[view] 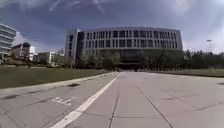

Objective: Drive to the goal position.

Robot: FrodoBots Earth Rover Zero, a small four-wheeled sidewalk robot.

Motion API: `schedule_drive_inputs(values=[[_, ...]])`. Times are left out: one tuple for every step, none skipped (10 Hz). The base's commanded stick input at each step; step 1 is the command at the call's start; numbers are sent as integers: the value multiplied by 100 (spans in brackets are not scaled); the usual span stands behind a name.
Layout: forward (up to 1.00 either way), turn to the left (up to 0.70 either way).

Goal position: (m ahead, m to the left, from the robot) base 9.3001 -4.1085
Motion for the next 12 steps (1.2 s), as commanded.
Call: schedule_drive_inputs(values=[[50, 0], [50, 0], [50, 0], [50, -18], [50, -50], [50, -50], [50, -44], [50, -5], [50, 0], [50, 0], [50, 0], [50, 0]])
